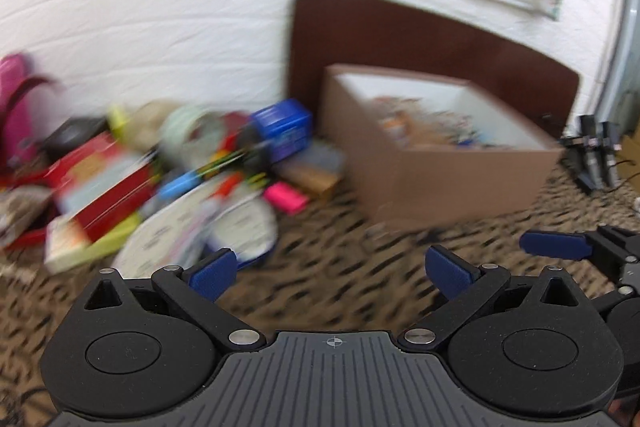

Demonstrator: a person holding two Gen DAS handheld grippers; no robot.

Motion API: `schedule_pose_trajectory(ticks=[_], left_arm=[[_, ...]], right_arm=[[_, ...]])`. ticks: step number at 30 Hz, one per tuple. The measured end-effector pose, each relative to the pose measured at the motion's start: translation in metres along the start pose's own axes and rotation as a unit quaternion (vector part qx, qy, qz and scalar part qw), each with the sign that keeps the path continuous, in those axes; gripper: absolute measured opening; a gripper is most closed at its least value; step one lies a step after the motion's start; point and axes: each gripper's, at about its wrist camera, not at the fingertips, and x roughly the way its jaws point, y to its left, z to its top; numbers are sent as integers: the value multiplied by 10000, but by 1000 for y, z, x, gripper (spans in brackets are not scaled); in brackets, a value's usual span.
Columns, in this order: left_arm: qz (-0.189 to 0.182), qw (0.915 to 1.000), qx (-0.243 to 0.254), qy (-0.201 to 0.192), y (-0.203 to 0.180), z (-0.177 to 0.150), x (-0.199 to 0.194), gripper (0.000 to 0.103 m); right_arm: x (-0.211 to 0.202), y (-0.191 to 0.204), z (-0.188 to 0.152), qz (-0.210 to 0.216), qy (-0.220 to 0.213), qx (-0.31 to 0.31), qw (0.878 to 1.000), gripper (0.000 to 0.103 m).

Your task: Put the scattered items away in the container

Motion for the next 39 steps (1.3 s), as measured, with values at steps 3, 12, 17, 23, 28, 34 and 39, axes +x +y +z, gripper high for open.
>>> schedule_pose_trajectory(ticks=[3, 12, 17, 23, 28, 34, 39], left_arm=[[291, 9993, -221, 84, 40, -8, -3, 103], [576, 9964, -604, 112, 120, -3, 5, 102], [347, 9987, -289, 240, 120, 5, 32, 92], [145, 9987, -180, 464, 126, 3, 58, 80], [-11, 9979, -166, 625, 123, 4, 74, 65], [-105, 9977, -93, 670, 115, 8, 80, 13], [-238, 9972, -86, 703, 113, -5, 62, 12]], right_arm=[[19, 23, -2, 197, 134, -5, 9997, 102], [73, 78, 0, 467, 442, 5, 9979, 102], [90, 90, 8, 186, 359, -192, 9990, 97], [101, 67, 15, -210, 342, 291, 9988, 89], [109, 48, 17, -200, 446, 749, 9960, 84], [114, 57, 16, -75, 495, 665, 9965, 84], [111, 65, 12, 171, 589, 620, 9962, 84]])
